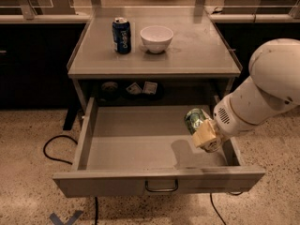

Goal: Place green can into top drawer

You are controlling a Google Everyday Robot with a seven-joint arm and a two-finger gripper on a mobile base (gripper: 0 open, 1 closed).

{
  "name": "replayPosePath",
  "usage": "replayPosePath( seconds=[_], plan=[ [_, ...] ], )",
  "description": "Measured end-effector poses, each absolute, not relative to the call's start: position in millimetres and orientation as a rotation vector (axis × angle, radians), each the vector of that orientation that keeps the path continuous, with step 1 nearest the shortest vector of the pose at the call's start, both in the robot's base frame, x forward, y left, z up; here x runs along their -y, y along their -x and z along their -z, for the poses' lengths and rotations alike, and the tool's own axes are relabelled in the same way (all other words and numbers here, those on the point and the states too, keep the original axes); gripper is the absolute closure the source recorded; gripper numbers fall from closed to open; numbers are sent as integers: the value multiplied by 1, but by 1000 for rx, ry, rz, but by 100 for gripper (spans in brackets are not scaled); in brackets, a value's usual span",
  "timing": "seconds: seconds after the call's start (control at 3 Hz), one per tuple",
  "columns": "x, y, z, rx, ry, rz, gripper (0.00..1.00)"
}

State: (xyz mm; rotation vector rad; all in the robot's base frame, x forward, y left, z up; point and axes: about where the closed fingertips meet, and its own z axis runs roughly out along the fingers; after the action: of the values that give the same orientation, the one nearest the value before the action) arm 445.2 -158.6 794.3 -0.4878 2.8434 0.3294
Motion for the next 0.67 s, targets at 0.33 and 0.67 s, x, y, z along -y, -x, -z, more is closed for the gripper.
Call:
replayPosePath(
  seconds=[0.33,0.67],
  plan=[
    [159,-445,-794,-2845,488,-329,100],
    [161,-454,-777,-2843,457,-348,100]
  ],
)
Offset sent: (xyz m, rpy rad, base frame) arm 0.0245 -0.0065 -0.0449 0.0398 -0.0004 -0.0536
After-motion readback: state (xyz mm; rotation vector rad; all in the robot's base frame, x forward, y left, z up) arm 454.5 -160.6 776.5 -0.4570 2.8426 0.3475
